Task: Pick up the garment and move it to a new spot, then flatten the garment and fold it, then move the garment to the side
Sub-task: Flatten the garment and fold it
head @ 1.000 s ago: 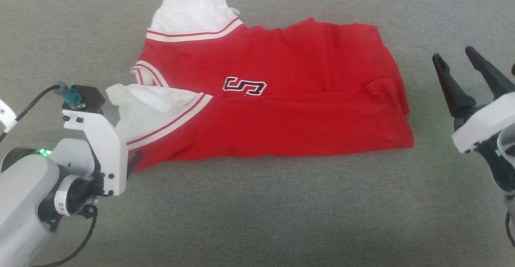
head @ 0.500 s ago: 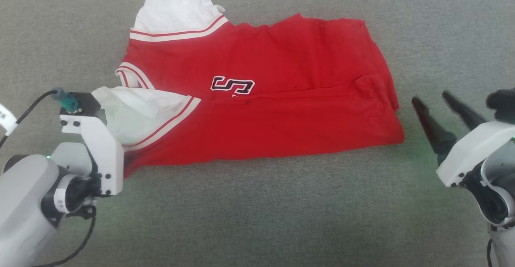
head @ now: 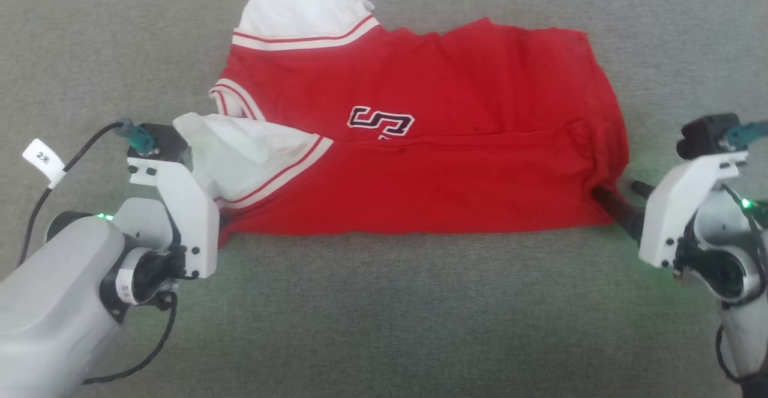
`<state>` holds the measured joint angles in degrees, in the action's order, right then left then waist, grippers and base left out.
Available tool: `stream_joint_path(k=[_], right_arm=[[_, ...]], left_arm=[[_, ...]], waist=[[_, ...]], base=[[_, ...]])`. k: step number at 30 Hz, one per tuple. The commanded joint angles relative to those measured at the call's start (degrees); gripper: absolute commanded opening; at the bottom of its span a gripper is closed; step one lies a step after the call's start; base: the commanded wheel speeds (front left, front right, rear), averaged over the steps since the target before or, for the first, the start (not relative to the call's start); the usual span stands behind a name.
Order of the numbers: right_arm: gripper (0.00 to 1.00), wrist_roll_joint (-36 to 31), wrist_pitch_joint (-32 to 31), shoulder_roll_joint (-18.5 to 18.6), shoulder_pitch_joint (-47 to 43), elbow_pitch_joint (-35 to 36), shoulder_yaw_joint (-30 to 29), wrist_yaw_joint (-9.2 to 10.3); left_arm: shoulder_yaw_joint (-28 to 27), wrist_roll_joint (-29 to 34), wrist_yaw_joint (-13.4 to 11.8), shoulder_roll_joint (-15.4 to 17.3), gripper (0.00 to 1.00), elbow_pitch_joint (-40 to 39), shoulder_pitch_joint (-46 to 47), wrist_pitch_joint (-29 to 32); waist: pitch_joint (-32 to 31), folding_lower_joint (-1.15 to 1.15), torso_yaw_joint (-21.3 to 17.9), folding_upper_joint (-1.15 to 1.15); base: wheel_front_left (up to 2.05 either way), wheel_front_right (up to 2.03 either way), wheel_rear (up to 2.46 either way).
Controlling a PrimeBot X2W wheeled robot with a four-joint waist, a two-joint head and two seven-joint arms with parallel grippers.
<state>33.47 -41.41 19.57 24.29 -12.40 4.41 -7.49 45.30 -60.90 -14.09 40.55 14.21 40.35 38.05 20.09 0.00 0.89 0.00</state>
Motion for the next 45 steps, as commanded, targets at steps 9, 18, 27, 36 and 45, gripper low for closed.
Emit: stream_joint_path(k=[9, 18, 27, 36, 45], right_arm=[[0.00, -1.4, -10.5, -1.4, 1.3, -7.3, 7.5, -0.08], [0.00, -0.6, -9.5, 2.4, 2.9, -4.2, 6.0, 0.04], [0.00, 1.1, -13.0, 6.2, 1.2, 2.1, 3.3, 0.04], [0.00, 1.9, -17.9, 7.5, -4.7, 10.3, -0.5, 0.05], [0.00, 0.7, -22.9, 3.9, -14.6, 18.3, -5.9, 0.04]], left_arm=[[1.4, 0.1, 1.5, -3.0, 0.00, 2.3, 0.1, -1.1], [0.7, -0.8, 1.8, -1.2, 0.00, 2.5, 0.1, -0.1], [-0.4, -1.3, -2.0, 4.5, 0.00, -4.6, -1.4, 3.4], [-0.9, -1.7, -7.5, 9.7, 0.00, -15.0, -5.7, 5.3], [-0.2, -3.3, -12.6, 13.0, 0.00, -23.2, -12.7, 5.8]], waist=[[0.5, 0.00, 1.8, 0.00], [-0.2, 0.00, 1.6, 0.00], [-2.2, 0.00, 1.9, 0.00], [-3.1, 0.00, 2.3, 0.00], [-2.8, 0.00, 2.5, 0.00]], base=[[0.00, 0.00, 0.00], [0.00, 0.00, 0.00], [0.00, 0.00, 0.00], [0.00, 0.00, 0.00], [0.00, 0.00, 0.00]])
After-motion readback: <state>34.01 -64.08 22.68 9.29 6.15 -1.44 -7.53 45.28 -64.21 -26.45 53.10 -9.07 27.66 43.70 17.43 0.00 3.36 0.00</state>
